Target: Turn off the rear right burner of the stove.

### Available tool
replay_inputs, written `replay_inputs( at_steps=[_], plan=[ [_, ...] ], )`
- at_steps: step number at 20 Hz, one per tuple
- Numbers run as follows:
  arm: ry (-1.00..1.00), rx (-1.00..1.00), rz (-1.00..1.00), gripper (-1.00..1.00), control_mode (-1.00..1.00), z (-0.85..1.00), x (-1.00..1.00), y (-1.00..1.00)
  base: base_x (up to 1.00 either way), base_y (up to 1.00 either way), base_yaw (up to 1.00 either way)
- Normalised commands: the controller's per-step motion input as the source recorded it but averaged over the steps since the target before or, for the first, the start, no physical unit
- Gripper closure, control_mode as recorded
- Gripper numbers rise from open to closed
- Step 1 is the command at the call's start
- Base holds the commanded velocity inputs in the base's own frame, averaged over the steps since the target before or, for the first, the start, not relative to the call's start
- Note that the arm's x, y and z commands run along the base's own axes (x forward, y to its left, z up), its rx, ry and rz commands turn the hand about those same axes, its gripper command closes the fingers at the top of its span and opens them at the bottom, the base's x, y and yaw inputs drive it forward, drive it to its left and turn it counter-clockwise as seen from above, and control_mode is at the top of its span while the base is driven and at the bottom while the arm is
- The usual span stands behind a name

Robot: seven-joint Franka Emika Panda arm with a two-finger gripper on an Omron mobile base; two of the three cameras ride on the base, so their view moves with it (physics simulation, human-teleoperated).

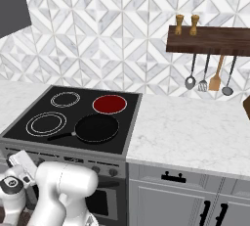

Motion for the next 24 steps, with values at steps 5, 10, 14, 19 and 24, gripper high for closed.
replay_inputs(
  at_steps=[5, 10, 14, 19, 24],
  plan=[
    [-0.21, 0.69, -0.14, 1.00, -1.00, 0.00, 0.17, -0.22, 0.00, 0.00, 0.00],
    [-0.24, 0.67, -0.14, 1.00, -1.00, 0.01, 0.18, -0.17, 0.00, 0.00, 0.00],
    [-0.23, 0.65, -0.14, 1.00, -1.00, 0.01, 0.32, -0.10, 0.00, 0.00, 0.00],
    [-0.24, 0.74, -0.13, 1.00, -1.00, 0.00, 0.19, -0.01, 0.00, 0.00, 0.00],
    [-0.25, 0.73, -0.19, 1.00, -1.00, -0.02, 0.16, 0.06, 0.00, 0.00, 0.00]
  ],
)
